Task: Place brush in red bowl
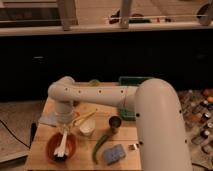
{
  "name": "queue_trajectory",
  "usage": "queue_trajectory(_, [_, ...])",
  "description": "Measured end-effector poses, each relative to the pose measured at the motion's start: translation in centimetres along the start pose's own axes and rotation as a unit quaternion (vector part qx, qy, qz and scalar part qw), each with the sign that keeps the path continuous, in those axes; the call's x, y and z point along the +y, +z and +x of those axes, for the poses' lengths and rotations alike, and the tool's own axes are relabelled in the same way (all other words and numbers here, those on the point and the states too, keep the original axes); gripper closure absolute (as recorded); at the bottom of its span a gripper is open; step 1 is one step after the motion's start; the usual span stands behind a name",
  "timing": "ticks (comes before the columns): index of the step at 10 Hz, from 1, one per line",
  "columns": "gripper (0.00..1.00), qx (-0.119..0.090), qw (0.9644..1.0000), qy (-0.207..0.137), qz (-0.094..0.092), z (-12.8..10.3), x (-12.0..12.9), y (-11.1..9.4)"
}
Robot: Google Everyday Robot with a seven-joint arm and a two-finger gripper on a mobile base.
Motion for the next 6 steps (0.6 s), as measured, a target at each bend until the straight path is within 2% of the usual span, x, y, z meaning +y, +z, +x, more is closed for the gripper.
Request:
queue_trajectory(3, [0.99, -0.009, 0.9998, -0.014, -0.007, -0.4, -1.4, 0.6])
queue_trajectory(6, [0.73, -0.018, 0.9995, -0.021, -0.017, -0.7, -2.2, 1.1])
